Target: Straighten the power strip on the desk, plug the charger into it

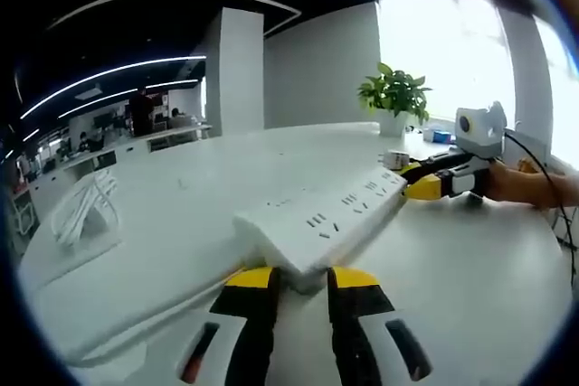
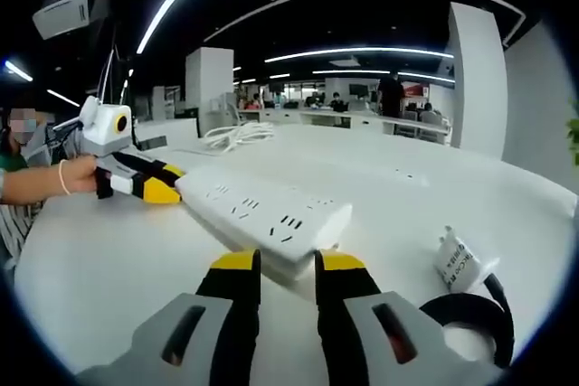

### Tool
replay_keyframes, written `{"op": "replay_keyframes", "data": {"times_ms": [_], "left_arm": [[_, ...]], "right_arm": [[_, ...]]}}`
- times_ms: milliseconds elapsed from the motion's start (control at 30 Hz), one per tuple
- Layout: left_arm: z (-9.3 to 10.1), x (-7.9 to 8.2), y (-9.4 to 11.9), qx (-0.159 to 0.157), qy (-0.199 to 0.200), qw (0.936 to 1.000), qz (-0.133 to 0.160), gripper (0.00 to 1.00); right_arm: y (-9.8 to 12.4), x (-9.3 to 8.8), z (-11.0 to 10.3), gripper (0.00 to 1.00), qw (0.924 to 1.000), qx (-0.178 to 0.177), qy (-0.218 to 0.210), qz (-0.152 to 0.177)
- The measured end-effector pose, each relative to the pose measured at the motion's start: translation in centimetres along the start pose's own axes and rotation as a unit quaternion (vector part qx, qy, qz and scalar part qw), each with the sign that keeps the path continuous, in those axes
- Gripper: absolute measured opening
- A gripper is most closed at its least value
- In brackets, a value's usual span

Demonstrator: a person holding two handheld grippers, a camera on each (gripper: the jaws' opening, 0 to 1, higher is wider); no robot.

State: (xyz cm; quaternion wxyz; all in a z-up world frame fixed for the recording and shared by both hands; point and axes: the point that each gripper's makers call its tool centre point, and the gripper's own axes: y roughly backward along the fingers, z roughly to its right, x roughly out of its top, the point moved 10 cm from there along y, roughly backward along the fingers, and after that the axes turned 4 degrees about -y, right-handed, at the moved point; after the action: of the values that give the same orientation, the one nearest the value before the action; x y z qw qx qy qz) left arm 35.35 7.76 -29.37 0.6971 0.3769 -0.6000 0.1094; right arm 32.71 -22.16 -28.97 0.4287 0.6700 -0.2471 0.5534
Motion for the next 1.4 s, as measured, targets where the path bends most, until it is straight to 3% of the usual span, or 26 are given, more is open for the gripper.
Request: {"op": "replay_keyframes", "data": {"times_ms": [367, 600, 1033, 1233, 1400], "left_arm": [[0.6, 0.1, 0.5, 0.007, 0.002, 1.0, 0.001, 0.25], [0.7, 0.0, 1.1, 0.019, 0.003, 0.9998, 0.002, 0.38], [1.6, 0.4, 1.7, 0.011, -0.023, 0.9976, 0.064, 0.49], [2.2, 0.4, 1.9, 0.006, -0.032, 0.9962, 0.081, 0.57], [2.9, 0.6, 2.2, -0.008, -0.052, 0.9934, 0.102, 0.59]], "right_arm": [[0.0, -0.2, -0.3, 0.29, 1.0, 0.004, 0.009, 0.002], [0.5, -0.3, -0.9, 0.31, 0.9998, 0.003, 0.018, 0.008], [1.2, 0.1, -1.0, 0.38, 0.9993, 0.008, 0.016, 0.032], [1.7, 0.5, -1.4, 0.46, 0.9988, 0.009, 0.02, 0.043], [2.1, 0.6, -2.1, 0.53, 0.9969, 0.02, 0.058, 0.049]]}}
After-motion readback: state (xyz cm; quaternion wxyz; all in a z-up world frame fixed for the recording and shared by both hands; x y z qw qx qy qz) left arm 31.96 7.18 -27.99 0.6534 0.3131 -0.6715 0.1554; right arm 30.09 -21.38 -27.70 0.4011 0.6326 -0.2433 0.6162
